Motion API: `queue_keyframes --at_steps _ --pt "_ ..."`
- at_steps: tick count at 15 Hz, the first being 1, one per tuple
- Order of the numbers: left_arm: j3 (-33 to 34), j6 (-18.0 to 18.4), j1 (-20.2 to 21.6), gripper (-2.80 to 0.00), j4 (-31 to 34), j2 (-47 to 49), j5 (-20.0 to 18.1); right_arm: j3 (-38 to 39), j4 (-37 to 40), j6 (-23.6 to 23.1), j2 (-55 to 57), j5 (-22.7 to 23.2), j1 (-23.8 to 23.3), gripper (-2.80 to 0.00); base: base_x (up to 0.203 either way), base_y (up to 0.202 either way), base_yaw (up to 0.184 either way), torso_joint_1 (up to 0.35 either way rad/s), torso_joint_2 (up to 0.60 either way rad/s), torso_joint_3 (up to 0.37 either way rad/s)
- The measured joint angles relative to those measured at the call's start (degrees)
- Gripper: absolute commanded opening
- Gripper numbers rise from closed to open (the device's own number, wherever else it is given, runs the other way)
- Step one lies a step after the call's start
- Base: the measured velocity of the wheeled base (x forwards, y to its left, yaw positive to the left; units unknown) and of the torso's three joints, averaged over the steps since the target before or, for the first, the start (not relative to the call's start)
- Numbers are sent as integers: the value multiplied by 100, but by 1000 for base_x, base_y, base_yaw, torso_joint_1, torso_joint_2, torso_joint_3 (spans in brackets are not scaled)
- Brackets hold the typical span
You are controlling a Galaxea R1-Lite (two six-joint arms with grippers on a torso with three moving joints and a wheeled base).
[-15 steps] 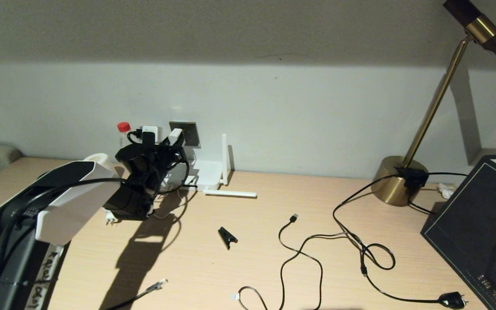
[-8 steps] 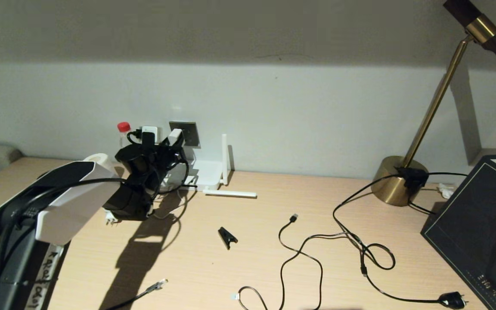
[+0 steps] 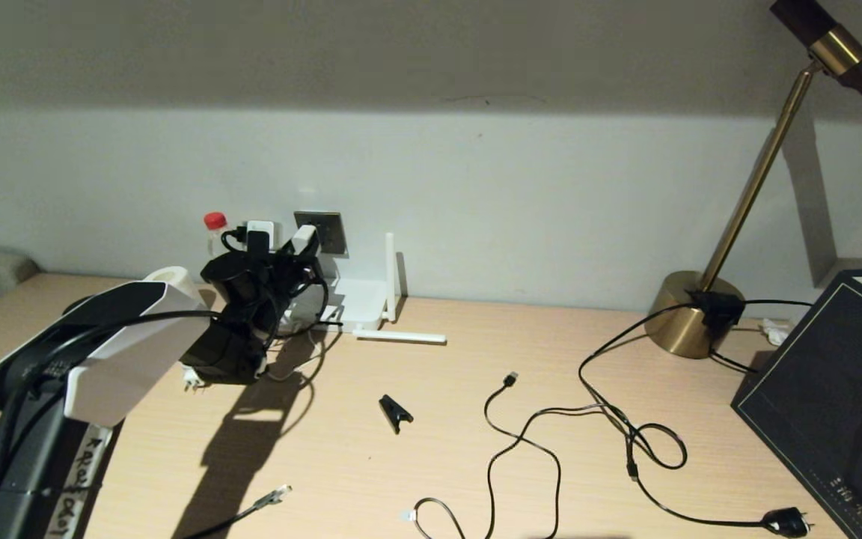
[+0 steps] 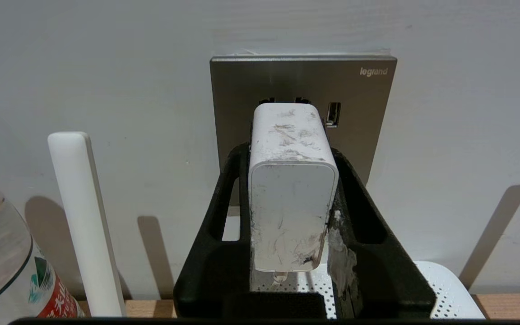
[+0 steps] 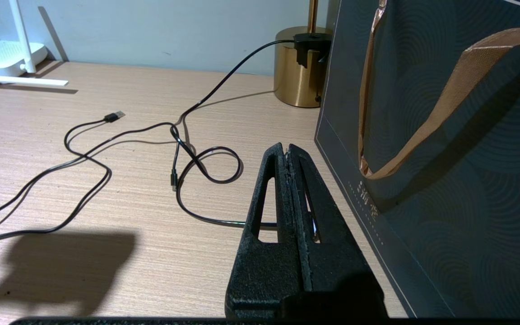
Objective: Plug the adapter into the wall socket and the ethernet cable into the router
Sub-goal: Plug plug into socket
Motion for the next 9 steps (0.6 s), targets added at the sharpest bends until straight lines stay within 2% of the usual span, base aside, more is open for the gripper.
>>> queue_keyframes --at_steps 9 --pt "-137 0 0 -280 9 16 53 0 1 2 0 -2 0 -280 0 0 0 0 0 0"
